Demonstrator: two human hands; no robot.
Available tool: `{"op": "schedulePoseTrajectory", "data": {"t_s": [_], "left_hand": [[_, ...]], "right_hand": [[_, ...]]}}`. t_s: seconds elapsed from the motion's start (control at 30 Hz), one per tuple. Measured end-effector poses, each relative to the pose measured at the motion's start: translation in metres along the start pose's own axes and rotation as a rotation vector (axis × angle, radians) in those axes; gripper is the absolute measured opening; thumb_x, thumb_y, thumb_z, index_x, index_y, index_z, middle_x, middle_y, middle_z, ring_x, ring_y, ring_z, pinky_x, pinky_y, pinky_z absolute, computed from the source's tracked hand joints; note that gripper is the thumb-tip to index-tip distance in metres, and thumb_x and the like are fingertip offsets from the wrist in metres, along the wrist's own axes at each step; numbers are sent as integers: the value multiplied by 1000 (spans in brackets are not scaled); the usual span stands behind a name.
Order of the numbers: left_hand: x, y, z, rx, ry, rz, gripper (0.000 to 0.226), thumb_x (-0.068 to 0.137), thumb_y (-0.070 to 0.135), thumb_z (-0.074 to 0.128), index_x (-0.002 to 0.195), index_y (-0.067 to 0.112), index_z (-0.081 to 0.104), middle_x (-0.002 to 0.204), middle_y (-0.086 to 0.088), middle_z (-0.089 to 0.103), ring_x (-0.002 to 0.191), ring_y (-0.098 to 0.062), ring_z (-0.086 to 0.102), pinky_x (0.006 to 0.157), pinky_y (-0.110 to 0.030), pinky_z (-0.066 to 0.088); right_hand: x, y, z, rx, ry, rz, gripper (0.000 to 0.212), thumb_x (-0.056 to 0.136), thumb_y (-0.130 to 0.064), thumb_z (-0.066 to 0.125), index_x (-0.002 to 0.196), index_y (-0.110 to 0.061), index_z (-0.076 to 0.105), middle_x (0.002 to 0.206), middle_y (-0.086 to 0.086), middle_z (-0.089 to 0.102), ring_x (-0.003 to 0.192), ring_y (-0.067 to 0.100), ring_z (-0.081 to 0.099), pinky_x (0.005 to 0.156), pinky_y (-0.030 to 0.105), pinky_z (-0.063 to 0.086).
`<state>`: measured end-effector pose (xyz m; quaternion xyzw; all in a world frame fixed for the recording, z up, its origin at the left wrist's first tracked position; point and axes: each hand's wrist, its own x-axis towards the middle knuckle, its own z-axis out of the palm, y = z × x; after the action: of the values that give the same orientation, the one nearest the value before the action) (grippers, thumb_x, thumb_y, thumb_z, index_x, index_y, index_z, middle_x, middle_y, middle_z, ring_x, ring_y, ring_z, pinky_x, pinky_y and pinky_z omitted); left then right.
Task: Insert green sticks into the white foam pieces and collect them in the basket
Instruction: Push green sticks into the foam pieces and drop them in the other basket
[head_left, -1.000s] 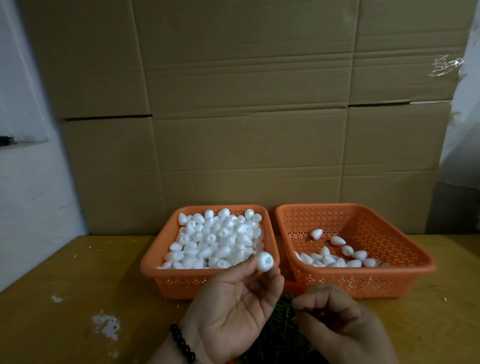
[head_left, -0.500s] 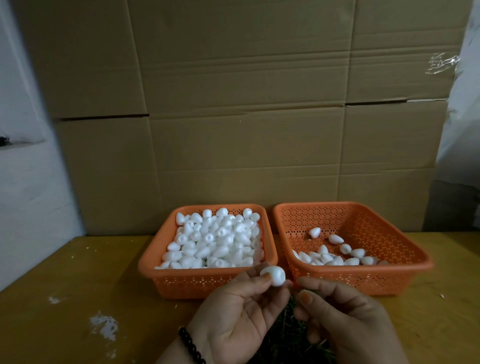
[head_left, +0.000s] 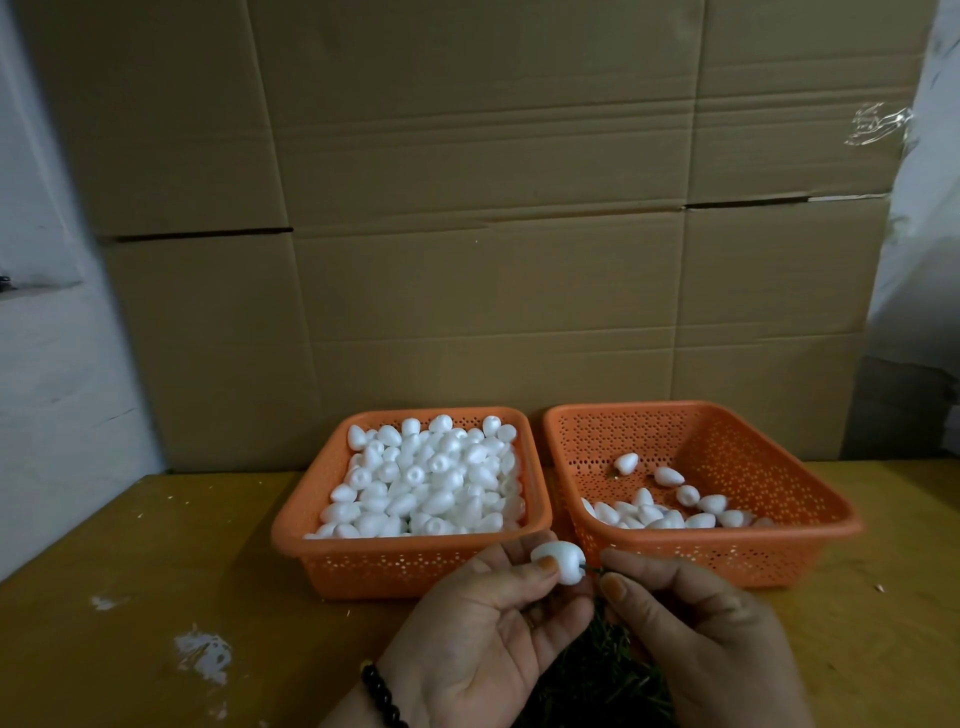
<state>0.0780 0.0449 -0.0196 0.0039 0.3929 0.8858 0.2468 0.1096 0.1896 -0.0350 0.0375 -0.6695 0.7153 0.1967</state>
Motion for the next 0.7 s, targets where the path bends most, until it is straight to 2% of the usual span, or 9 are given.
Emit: {"op": "schedulePoseTrajectory", "data": {"t_s": [0.13,0.23,0.37,0.53,0.7], "left_hand": [[0,0,1,22,-3,-1,33,65,-9,61,97,-3,64,83,-23,69,65,-27,68,53,-33,59],[-1,-2,1,62,-11,-12,34,64,-9,63,98,-2,65,90,-22,69,74,-27,69,55,-33,59],[-1,-5,0,102,-10,0,37,65,-9,64,102,-3,64,89,-21,70,73,-25,71,55,-32,58],[-1,-5,0,117,-2,10,37,63,-8,64,99,-2,64,89,-21,71,72,-25,71,55,-32,57],[-2,-6,2,134,5,14,39,62,-7,64,101,-1,63,88,-19,71,73,-25,71,55,-32,57]], "right_hand": [[1,3,-1,-35,21,-8,19,63,3,75,64,-16,76,67,6,72,58,9,67,48,13,48],[0,2,1,-67,36,-36,17,56,-7,76,63,-23,76,66,3,73,57,6,67,51,14,50],[0,4,2,-56,44,-44,19,50,-15,74,65,-26,76,64,6,72,54,11,66,50,18,52],[0,6,2,-50,24,-61,20,50,-13,75,66,-25,77,69,6,73,65,18,70,56,24,57],[1,7,1,-36,-2,-54,20,50,-12,74,66,-22,78,72,4,74,71,16,72,58,20,56]]}}
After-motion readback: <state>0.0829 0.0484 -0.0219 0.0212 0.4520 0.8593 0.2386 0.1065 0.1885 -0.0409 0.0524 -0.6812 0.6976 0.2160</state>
